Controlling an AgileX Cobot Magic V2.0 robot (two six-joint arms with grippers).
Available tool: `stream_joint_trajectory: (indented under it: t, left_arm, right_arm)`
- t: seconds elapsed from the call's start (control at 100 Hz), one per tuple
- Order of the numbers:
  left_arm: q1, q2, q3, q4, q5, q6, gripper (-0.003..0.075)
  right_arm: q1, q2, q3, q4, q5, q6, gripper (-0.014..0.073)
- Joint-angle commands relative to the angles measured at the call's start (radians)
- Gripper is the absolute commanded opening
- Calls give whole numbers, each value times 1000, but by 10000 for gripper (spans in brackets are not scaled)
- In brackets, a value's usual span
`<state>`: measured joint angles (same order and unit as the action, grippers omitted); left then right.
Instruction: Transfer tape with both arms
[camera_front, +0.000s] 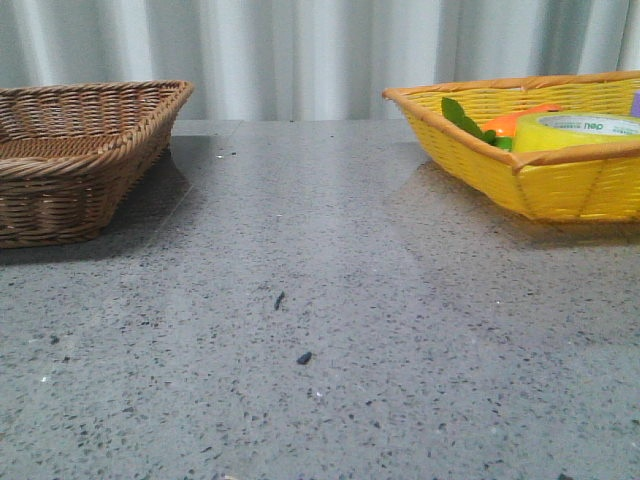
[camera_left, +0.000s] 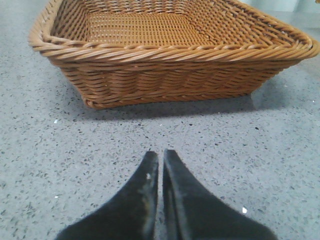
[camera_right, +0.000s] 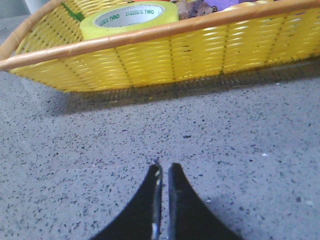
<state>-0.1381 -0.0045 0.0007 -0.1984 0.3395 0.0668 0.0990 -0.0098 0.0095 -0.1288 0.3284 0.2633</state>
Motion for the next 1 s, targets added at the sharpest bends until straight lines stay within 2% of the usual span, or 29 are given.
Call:
stream_joint_trajectory:
  t: [0.0,0.18,0.41,0.52,0.59,0.7,0.88,0.99]
  left_arm:
    - [-6,-28,12,-5,-64,-11,-20]
    - [-6,-28,12,52,-64,-11,-20]
    - [-6,-28,12,49,-67,-11,-20]
    - [-6,-28,12,23,-117,-11,-20]
    - [-6,-28,12,-38,-169,-11,-20]
    - [-6,-28,12,-219,-223,-11,-20]
    - [-6,-28,12,-227,-237,-11,-20]
    - [-6,-28,12,-257,-290,-11,-20]
  right_arm:
    - [-7,-19,23,-33,-28,-9,-62]
    - [-7,-19,23,-37,-124,-9,-62]
    - [-7,-19,23,-37,-312,-9,-62]
    - [-7,-19,23,-36,-389,-9,-62]
    - [-7,-19,23,-36,-389,-9,-62]
    - [-7,-19,23,-36,-359,-9,-62]
    - [-7,-19,23,-30,-351,-9,-62]
    - [-7,-19,23,-26,-351,-9,-62]
